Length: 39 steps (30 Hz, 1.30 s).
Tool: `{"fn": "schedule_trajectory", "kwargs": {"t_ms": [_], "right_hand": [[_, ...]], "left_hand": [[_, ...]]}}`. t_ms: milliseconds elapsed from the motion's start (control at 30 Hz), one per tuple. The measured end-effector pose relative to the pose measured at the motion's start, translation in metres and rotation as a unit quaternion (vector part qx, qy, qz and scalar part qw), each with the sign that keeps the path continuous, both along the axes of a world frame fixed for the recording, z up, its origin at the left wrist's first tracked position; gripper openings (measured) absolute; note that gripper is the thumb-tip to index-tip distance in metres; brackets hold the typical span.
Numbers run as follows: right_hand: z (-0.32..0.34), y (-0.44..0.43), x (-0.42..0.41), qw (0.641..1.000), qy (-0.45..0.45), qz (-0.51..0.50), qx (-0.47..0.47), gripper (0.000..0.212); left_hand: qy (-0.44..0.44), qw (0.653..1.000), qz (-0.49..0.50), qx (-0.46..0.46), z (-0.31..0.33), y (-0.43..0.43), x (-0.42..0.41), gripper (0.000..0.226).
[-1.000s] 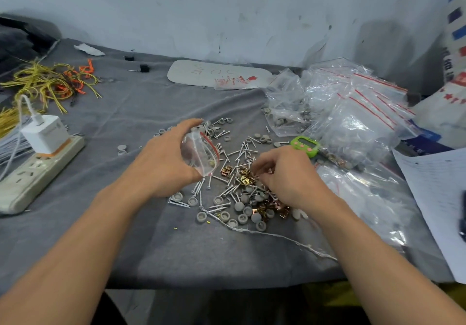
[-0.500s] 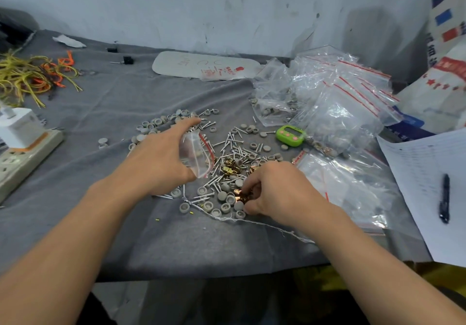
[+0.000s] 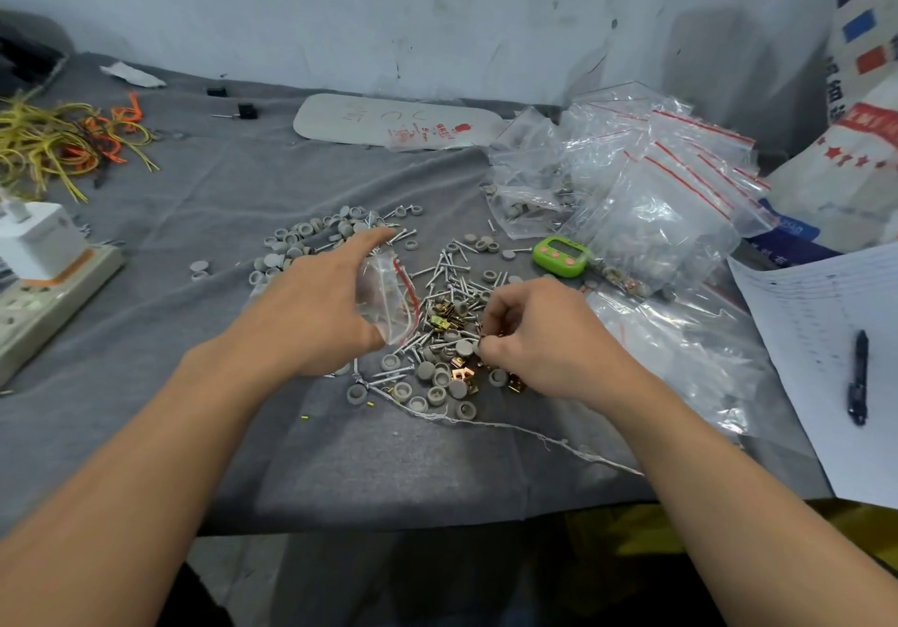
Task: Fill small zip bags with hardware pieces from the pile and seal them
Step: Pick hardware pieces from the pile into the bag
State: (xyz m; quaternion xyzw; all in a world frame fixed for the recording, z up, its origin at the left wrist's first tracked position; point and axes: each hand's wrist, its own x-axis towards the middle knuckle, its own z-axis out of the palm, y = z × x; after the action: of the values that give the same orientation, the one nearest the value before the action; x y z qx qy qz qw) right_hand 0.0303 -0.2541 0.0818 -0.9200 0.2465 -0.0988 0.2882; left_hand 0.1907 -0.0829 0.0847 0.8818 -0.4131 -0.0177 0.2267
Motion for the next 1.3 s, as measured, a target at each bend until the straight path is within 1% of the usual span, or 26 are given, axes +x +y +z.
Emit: {"fn": "schedule_trajectory", "kwargs": {"t_ms": [100, 167, 300, 467, 533, 600, 667, 700, 733, 767, 800, 867, 933, 1000, 1033, 1067, 1100, 1167, 1200, 1233, 1300], "right_hand": [[0.005, 0.004, 0.003, 0.992, -0.066, -0.013, 0.11, 0.011], [0.007, 0.009, 0.007, 0.981, -0.108, -0.007, 0.16, 0.016], [0.012, 0.02, 0.024, 0.97, -0.161, 0.008, 0.181, 0.024], [0.016, 0.04, 0.049, 0.968, -0.178, 0.003, 0.175, 0.023], [0.02, 0.05, 0.055, 0.962, -0.19, 0.031, 0.194, 0.024], [0.027, 0.055, 0.06, 0.942, -0.226, 0.037, 0.245, 0.027], [0.035, 0.051, 0.062, 0.916, -0.28, -0.014, 0.288, 0.028], [0.037, 0.047, 0.062, 0.91, -0.296, -0.039, 0.288, 0.023], [0.039, 0.045, 0.061, 0.91, -0.293, -0.044, 0.289, 0.016], [0.041, 0.046, 0.059, 0.912, -0.274, -0.017, 0.304, 0.007], [0.04, 0.052, 0.059, 0.913, -0.243, 0.03, 0.327, 0.003], [0.035, 0.067, 0.061, 0.909, -0.198, 0.099, 0.354, 0.016], [0.029, 0.078, 0.068, 0.911, -0.208, 0.093, 0.344, 0.02], [0.028, 0.081, 0.075, 0.911, -0.232, 0.057, 0.335, 0.013], [0.03, 0.081, 0.077, 0.91, -0.242, 0.04, 0.336, 0.008], [0.031, 0.081, 0.079, 0.906, -0.253, 0.023, 0.339, 0.007], [0.033, 0.08, 0.08, 0.902, -0.266, 0.007, 0.34, 0.01], [0.037, 0.079, 0.082, 0.902, -0.284, -0.016, 0.326, 0.019], [0.039, 0.078, 0.082, 0.903, -0.29, -0.02, 0.316, 0.022], [0.04, 0.077, 0.082, 0.902, -0.298, -0.02, 0.311, 0.026], [0.042, 0.075, 0.081, 0.893, -0.316, -0.014, 0.32, 0.031]], "left_hand": [[0.003, 1.0, -0.005, 0.007, 0.0, 0.001, 0.0, 0.104], [0.011, 1.0, -0.009, 0.009, 0.0, 0.001, -0.002, 0.103], [0.019, 1.0, -0.017, -0.005, 0.0, 0.0, -0.005, 0.101], [0.061, 0.996, -0.029, -0.056, 0.003, 0.005, -0.001, 0.102], [0.077, 0.993, -0.037, -0.082, 0.003, 0.008, 0.001, 0.103], [0.11, 0.985, -0.04, -0.126, 0.006, 0.01, 0.002, 0.102], [0.146, 0.968, -0.019, -0.203, 0.008, 0.012, 0.006, 0.102], [0.152, 0.957, 0.012, -0.246, 0.009, 0.013, 0.008, 0.104], [0.141, 0.947, 0.05, -0.283, 0.012, 0.014, 0.009, 0.107], [0.116, 0.939, 0.086, -0.311, 0.015, 0.015, 0.01, 0.111], [0.09, 0.934, 0.111, -0.329, 0.018, 0.016, 0.009, 0.115], [0.07, 0.933, 0.122, -0.332, 0.023, 0.017, 0.007, 0.123], [0.07, 0.946, 0.105, -0.3, 0.024, 0.016, 0.004, 0.126], [0.079, 0.954, 0.091, -0.273, 0.025, 0.018, 0.002, 0.132], [0.096, 0.952, 0.083, -0.277, 0.026, 0.02, 0.002, 0.136], [0.115, 0.947, 0.076, -0.291, 0.026, 0.022, 0.002, 0.138], [0.135, 0.938, 0.073, -0.31, 0.027, 0.025, 0.003, 0.138], [0.192, 0.908, 0.071, -0.366, 0.028, 0.029, 0.007, 0.133], [0.228, 0.885, 0.072, -0.4, 0.029, 0.03, 0.009, 0.124], [0.264, 0.858, 0.075, -0.433, 0.03, 0.031, 0.011, 0.11], [0.328, 0.804, 0.08, -0.49, 0.034, 0.032, 0.014, 0.067]]}}
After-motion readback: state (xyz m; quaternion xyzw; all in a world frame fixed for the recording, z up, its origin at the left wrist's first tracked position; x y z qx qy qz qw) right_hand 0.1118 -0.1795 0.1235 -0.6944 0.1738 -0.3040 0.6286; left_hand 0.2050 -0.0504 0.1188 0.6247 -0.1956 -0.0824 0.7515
